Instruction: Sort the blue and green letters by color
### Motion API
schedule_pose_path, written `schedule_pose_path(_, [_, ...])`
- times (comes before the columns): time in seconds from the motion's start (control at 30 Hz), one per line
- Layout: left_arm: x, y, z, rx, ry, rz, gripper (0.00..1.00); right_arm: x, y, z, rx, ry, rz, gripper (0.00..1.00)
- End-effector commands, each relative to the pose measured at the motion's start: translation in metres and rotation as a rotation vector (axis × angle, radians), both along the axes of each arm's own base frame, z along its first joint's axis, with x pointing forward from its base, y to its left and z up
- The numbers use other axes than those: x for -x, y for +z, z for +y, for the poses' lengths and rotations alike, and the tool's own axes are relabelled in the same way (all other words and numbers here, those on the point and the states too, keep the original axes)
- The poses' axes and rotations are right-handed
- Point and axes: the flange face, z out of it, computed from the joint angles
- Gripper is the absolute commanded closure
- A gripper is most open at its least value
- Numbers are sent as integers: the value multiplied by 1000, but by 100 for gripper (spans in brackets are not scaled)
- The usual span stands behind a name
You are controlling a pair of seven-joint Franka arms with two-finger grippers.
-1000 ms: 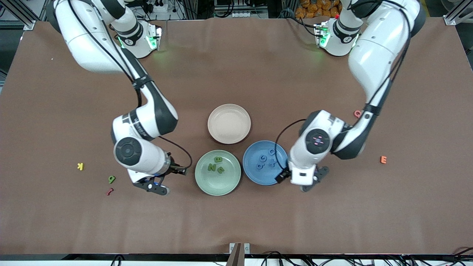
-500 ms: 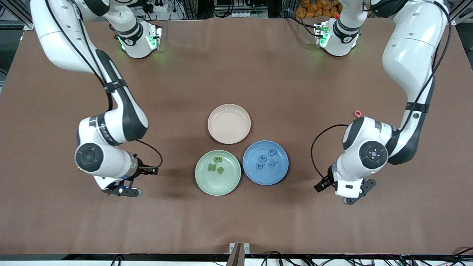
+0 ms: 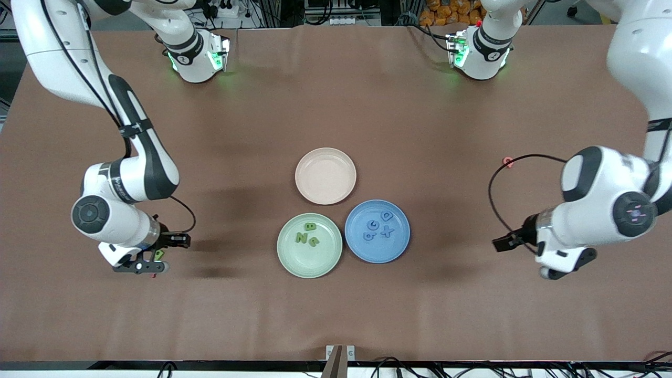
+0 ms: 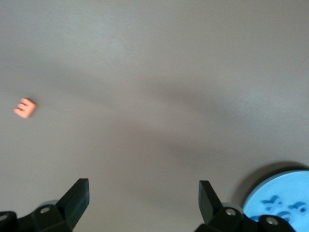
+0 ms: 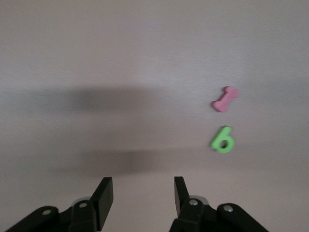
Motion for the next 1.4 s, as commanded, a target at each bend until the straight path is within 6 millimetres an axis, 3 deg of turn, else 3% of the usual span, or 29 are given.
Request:
schedule_pose_path(0.0, [21,11,-4,-43,-99,13,0,9,6,-26,14,58,-21,41])
schedule_pose_path(0.1, [32,14,13,-106,-164,22,0,7,3,-41,19,76,-40,41])
schedule_pose_path(0.2, [46,26,25,-55,-199,14,0,5,-4,-56,18,99,-51,42])
schedule_pose_path(0.33, [72,42,62,3,-266,-16,0,4,-12,-72,14,128,-61,42])
schedule_pose_path(0.4, [81,50,70,11,-284,-24,0,3,-14,-78,14,127,-67,42])
schedule_pose_path(0.5, [90,62,74,11,-293,-39,0,3,-22,-80,12,126,-68,42])
schedule_pose_path(0.93, [129,152,79,-8,-302,-158,0,0,-50,-87,3,124,-108,45])
schedule_pose_path(1.37, [143,239,83,-94,-399,-304,0,2,-72,-91,23,150,-123,49])
